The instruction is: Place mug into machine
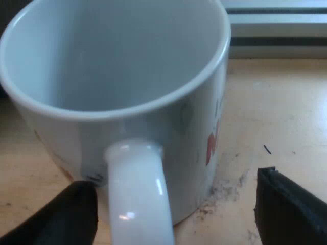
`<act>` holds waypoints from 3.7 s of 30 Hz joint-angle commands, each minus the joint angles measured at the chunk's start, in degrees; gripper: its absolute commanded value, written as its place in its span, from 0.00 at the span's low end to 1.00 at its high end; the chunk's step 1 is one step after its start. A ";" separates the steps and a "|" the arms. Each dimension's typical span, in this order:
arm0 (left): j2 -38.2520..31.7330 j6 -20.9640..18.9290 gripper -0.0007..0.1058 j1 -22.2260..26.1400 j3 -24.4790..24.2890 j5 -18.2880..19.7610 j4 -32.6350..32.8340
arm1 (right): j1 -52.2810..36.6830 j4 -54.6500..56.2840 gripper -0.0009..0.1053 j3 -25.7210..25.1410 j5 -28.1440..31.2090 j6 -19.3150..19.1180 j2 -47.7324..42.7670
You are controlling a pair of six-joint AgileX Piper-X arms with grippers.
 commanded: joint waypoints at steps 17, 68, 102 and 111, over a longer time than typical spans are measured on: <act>0.06 -0.25 0.67 -0.29 -0.21 0.38 -1.09 | 0.03 14.39 0.01 -0.71 -0.21 -0.92 -10.11; 0.06 4.03 0.67 -0.29 1.92 -13.00 -5.29 | 56.76 22.91 0.01 -6.90 29.80 10.64 -21.47; 0.06 4.03 0.67 -0.29 1.92 -12.89 -5.90 | 56.85 14.87 0.59 -22.77 39.73 11.37 3.24; 0.06 4.03 0.67 -0.29 1.92 -12.89 -5.90 | 58.92 18.23 0.59 -22.61 41.32 11.45 0.60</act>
